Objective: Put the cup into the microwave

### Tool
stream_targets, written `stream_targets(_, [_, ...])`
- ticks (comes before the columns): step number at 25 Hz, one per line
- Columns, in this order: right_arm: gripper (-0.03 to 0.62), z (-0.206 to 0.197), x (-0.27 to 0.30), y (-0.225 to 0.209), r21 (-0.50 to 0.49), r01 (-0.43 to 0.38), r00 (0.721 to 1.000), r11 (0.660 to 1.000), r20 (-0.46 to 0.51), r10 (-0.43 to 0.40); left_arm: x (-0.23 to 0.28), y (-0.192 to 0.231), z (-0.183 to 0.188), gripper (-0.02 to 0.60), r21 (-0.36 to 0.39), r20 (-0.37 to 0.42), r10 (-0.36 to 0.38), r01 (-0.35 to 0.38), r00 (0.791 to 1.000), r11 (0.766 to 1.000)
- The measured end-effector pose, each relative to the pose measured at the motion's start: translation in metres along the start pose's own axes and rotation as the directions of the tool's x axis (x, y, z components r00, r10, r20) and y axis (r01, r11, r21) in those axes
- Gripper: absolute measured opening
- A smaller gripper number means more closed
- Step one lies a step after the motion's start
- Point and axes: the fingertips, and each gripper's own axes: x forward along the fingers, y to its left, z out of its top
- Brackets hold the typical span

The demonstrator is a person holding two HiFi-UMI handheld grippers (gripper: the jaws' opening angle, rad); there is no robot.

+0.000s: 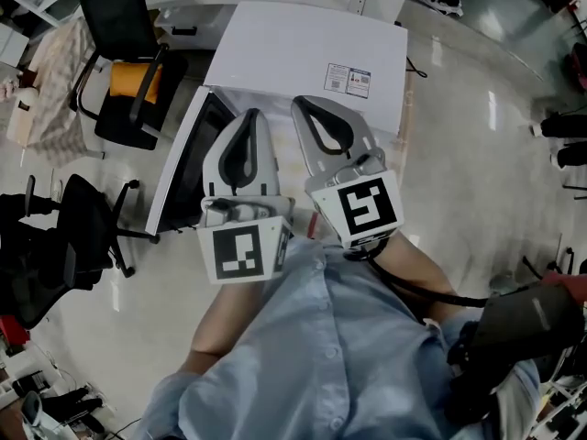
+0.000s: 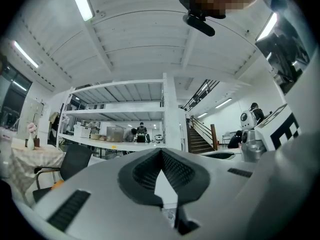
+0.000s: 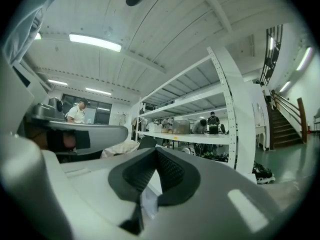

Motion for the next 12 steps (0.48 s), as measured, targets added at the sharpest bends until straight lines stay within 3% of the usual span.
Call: stream_targets(12, [0.0,-0.0033,0.0032,-0.0035,-0.003,-0.01,1.0,1.0,0.002,0.01,0.0065,-0.0005,-0.0047,0.006,0.005,0.0,0.002,-0.002,1.0,1.0])
